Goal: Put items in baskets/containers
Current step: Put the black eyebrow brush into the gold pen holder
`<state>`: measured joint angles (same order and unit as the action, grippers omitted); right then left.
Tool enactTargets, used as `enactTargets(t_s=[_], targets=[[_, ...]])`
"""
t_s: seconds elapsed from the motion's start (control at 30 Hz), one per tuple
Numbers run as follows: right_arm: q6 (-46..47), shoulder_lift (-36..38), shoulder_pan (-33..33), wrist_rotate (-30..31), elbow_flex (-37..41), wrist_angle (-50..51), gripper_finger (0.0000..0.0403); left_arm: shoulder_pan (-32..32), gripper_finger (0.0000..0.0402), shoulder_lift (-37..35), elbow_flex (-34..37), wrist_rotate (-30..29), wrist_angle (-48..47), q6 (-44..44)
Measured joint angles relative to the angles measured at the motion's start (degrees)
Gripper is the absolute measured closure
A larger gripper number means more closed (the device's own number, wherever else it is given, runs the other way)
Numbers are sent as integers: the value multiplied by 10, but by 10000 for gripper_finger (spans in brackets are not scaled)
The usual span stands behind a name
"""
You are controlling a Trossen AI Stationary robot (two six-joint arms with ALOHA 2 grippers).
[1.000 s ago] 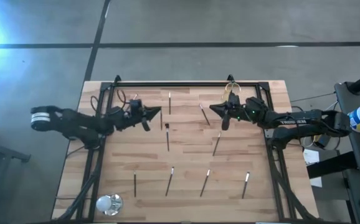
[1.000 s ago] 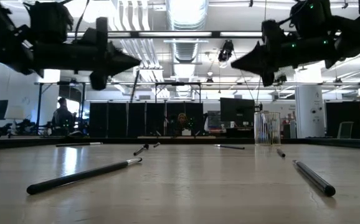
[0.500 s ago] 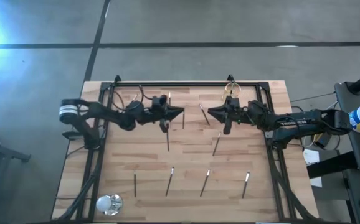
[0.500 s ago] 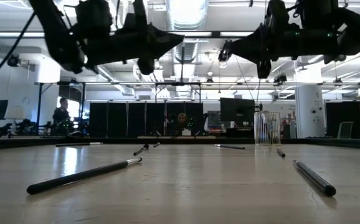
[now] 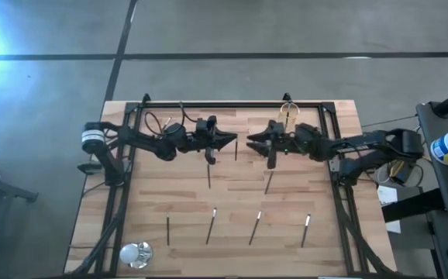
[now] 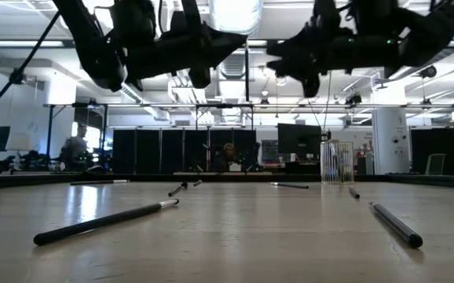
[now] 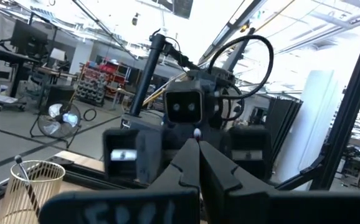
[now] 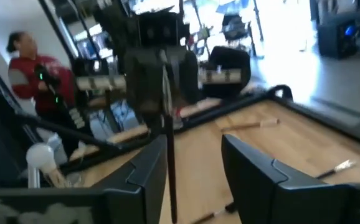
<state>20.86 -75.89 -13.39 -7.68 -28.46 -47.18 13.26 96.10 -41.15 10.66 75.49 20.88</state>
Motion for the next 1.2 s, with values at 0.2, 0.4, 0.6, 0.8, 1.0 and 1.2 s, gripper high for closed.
enactTargets(t_s=[0.2,0.4,0.6,0.8,1.0,1.2], targets=[[-3,-56,0,-42,-57,-3,231,0,401,-3,2,0,-1,0],[-5,-76,0,-42,-82,-2,238,0,401,-6,2,11,-1,0],[-16,-75,0,-33,-89,1,273,0,401,-6,2,13,-3,-1],[-19,-95,0,-33,-101,2,313,0,401,-6,2,14,-2,0],[-35,-90,0,-28,-99,4,374,1,399,-7,2,12,-11,18],[-60,-57,0,0,-96,48,394,13,369,-29,9,8,-60,20]])
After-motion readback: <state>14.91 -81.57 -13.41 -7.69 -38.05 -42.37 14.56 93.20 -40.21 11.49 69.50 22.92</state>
